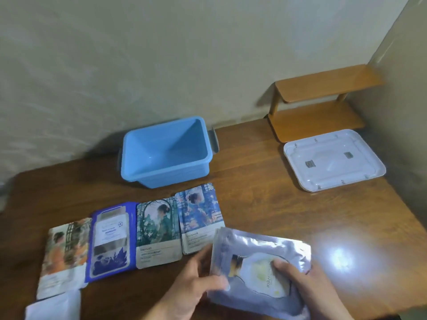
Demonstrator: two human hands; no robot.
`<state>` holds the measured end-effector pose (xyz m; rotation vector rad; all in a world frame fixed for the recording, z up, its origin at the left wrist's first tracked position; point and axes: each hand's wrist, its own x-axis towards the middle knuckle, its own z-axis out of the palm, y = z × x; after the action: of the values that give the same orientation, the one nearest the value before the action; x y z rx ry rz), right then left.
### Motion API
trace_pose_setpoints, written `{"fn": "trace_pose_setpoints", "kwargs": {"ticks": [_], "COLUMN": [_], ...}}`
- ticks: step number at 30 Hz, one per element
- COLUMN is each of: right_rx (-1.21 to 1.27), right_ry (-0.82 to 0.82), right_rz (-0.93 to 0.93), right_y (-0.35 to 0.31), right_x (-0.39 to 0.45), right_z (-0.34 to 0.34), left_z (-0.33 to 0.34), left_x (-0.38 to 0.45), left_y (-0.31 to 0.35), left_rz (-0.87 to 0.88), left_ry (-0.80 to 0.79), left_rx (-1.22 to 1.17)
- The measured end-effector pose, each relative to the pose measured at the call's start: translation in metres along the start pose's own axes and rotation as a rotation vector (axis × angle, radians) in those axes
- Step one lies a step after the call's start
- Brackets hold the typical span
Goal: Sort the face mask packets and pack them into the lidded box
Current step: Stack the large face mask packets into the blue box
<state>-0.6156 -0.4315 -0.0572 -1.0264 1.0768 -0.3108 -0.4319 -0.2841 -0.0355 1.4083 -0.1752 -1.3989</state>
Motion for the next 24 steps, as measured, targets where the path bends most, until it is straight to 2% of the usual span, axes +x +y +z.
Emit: {"fn": "trace_pose_setpoints", "kwargs": {"ticks": [2,5,7,9,11,14,16,19,24], "right_rx": [-0.071,-0.225,-0.226,-0.174,-0.105,-0.061,-0.082,-0.091,-0.212], "right_ry": [-0.079,-0.136,-0.222,-0.35,-0.446,-0.464,-0.423,-0.357,-0.261], "right_rz": [0.048,-0.02,-0.037,-0.034,-0.003,-0.039,-0.086,-0.095,-0.039], "right_y": [-0.024,-0.058,-0.084,-0.108,-0.131,-0.16,-0.181,-0.199,-0.199], "right_x": [0.012,0.025,0.031,0.038,0.048,0.07,0.091,0.131,0.187], "right_z": [0.011,0.038,0.06,0.084,0.109,0.151,0.185,0.224,0.254], "left_z": [0.004,0.01,0.003,-0.012,-0.035,-0.076,-0.105,-0.143,-0.181], "left_x": [-0.003,0.0,-0.001,-0.002,-0.001,0.008,0.021,0.049,0.098], "left_y": [0.015,0.036,0.054,0.081,0.108,0.153,0.186,0.228,0.244], "left_rz": [-0.049,0.017,0.061,0.097,0.137,0.208,0.235,0.187,0.141], "left_ry": [0.092,0.339,0.475,0.537,0.542,0.523,0.524,0.508,0.484], "left_rx": [0.043,0.07,0.033,-0.012,0.009,0.069,0.096,0.186,0.457]}}
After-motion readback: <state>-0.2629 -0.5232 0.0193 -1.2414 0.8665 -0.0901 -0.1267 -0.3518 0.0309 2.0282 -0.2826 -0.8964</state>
